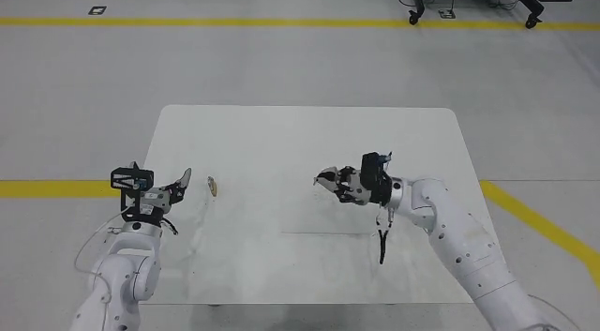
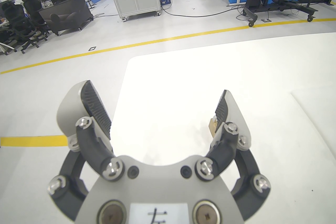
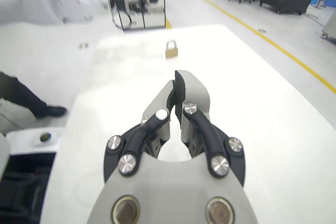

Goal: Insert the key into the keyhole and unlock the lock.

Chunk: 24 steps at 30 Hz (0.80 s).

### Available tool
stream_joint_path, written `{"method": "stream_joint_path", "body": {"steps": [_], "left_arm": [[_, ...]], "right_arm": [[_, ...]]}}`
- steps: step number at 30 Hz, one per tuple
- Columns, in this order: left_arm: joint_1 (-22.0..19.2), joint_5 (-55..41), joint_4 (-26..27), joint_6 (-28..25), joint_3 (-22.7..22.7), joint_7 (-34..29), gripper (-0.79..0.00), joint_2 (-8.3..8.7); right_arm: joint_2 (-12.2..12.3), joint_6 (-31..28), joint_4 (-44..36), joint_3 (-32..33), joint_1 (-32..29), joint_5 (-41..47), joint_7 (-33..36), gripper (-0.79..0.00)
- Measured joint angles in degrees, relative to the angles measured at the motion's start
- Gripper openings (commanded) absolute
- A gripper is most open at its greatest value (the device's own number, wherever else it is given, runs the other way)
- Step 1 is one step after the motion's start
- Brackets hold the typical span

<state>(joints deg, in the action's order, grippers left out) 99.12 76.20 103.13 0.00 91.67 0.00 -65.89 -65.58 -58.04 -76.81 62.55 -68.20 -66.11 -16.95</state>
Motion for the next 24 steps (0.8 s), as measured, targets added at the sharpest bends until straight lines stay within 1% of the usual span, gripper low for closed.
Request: {"method": "stream_joint_path", "body": {"steps": [3,5,7,11,13,14,16,17,18,19,20,21,23,24], "left_arm": [[0.00,0.00,0.00,0.00,0.00,0.00,0.000,0.00],[0.00,0.00,0.00,0.00,0.00,0.00,0.000,0.00],[0.00,0.00,0.00,0.00,0.00,0.00,0.000,0.00],[0.07,-0.32,0.30,-0.32,-0.11,0.25,0.000,-0.04],[0.88,-3.42,1.45,-3.43,-0.19,1.06,0.000,-0.11],[1.28,-6.56,1.94,-6.43,0.38,1.15,0.000,-0.09],[1.56,-16.98,2.66,-14.79,1.67,-1.03,0.000,0.03],[1.18,-22.37,2.90,-18.56,1.86,-3.29,0.000,0.10],[0.41,-30.07,3.11,-23.53,2.00,-7.13,0.000,0.24],[-0.21,-36.18,3.15,-26.96,1.80,-10.62,0.000,0.37],[-0.95,-42.89,3.04,-29.90,1.44,-14.75,0.000,0.54],[-2.35,-52.90,2.66,-32.80,0.70,-21.46,0.000,0.89],[-5.60,-68.87,1.27,-34.21,-0.42,-33.59,0.000,1.59],[-8.31,-79.54,0.06,-32.80,-1.27,-42.86,0.000,2.12]], "right_arm": [[1.18,0.03,2.23,-2.21,0.20,3.64,-6.57,-0.785],[2.12,0.04,4.35,-2.63,0.54,3.32,-9.17,-0.785],[2.57,0.04,5.29,-2.58,0.68,2.24,-9.77,-0.785],[2.51,0.04,5.15,-2.54,0.66,2.46,-9.62,-0.785],[2.51,0.04,5.15,-2.54,0.66,2.46,-9.62,-0.785],[2.51,0.04,5.15,-2.54,0.66,2.46,-9.62,-0.785],[2.30,0.04,4.18,-3.42,0.16,3.78,-10.11,-0.785],[2.12,0.04,3.46,-4.30,-0.05,5.43,-10.55,-0.785],[1.95,0.04,2.67,-5.71,-0.04,8.10,-11.25,-0.785],[1.84,0.04,2.29,-6.90,0.15,10.15,-11.83,-0.785],[1.77,0.04,2.06,-8.18,0.49,12.20,-12.44,-0.785],[1.72,0.04,1.86,-10.03,1.09,14.90,-13.25,-0.785],[1.81,0.04,2.19,-12.78,2.32,18.09,-13.65,-0.785],[1.97,0.04,2.73,-13.93,3.31,19.18,-13.81,-0.785]]}}
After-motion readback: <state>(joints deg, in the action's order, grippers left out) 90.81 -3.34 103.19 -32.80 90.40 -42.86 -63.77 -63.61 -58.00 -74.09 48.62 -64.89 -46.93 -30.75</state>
